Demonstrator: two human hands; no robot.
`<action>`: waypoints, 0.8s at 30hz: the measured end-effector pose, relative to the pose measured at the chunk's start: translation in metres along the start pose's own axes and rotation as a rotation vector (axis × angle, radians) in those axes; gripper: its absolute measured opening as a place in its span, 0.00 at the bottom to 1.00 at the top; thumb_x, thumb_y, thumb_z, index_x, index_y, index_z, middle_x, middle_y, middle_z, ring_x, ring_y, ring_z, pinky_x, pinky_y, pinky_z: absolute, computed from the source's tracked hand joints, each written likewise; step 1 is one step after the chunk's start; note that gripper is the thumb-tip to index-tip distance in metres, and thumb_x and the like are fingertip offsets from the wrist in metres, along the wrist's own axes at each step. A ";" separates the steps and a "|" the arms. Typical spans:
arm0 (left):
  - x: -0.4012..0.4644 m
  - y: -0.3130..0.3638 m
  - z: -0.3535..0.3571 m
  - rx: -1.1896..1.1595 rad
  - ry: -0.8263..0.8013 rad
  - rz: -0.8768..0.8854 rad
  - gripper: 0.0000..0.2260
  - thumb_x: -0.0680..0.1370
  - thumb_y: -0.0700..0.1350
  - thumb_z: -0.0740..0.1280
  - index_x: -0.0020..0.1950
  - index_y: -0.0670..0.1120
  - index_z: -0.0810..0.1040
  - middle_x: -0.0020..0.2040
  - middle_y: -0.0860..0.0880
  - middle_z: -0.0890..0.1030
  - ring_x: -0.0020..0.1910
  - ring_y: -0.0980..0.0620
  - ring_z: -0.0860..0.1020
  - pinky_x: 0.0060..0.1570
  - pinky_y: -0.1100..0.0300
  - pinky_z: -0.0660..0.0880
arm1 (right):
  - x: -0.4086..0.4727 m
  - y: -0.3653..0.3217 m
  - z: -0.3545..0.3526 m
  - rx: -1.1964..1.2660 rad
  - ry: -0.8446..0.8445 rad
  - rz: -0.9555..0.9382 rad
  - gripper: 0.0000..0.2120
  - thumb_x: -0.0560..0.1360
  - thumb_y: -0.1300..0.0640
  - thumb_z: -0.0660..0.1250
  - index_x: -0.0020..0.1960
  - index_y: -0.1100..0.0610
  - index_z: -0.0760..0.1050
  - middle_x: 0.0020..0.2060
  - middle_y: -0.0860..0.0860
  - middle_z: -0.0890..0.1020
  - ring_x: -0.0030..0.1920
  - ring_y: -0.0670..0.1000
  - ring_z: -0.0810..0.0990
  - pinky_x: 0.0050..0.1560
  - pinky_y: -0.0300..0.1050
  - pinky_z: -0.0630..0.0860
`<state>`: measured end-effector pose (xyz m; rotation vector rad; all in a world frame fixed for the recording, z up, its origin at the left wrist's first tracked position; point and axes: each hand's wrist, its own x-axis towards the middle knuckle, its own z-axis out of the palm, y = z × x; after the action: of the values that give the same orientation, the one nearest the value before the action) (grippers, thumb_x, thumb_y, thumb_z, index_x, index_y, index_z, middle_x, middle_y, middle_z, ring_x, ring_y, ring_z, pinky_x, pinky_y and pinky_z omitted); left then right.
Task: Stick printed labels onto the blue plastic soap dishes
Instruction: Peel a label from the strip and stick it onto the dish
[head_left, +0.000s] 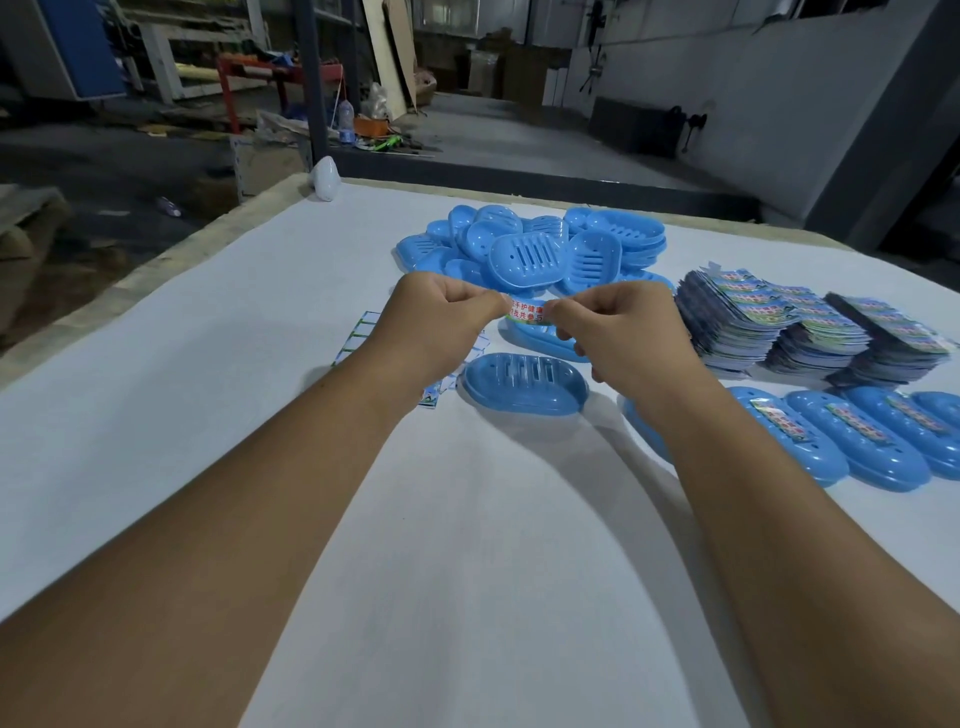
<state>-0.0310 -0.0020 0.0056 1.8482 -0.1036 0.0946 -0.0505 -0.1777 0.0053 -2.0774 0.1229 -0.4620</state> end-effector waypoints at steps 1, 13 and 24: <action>0.000 0.000 0.000 -0.005 -0.008 -0.015 0.06 0.74 0.52 0.74 0.41 0.51 0.85 0.44 0.50 0.86 0.48 0.52 0.83 0.47 0.54 0.80 | 0.000 0.001 0.000 -0.005 -0.002 0.009 0.14 0.71 0.51 0.73 0.36 0.61 0.82 0.26 0.52 0.74 0.29 0.48 0.68 0.29 0.43 0.68; 0.004 -0.013 0.004 0.111 -0.085 -0.091 0.16 0.67 0.54 0.78 0.41 0.42 0.84 0.26 0.51 0.79 0.21 0.55 0.72 0.23 0.66 0.66 | 0.002 0.004 -0.009 -0.142 -0.137 0.186 0.25 0.64 0.41 0.80 0.37 0.64 0.80 0.26 0.51 0.73 0.27 0.49 0.66 0.26 0.41 0.66; 0.010 -0.022 0.009 0.435 -0.080 0.028 0.16 0.66 0.53 0.73 0.33 0.40 0.79 0.22 0.52 0.69 0.25 0.52 0.66 0.31 0.58 0.66 | 0.001 0.006 -0.003 -0.324 -0.196 0.165 0.18 0.65 0.43 0.79 0.33 0.54 0.76 0.23 0.50 0.68 0.20 0.47 0.60 0.28 0.41 0.62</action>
<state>-0.0187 -0.0052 -0.0164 2.2865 -0.1746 0.0658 -0.0504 -0.1837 0.0020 -2.3932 0.2651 -0.1421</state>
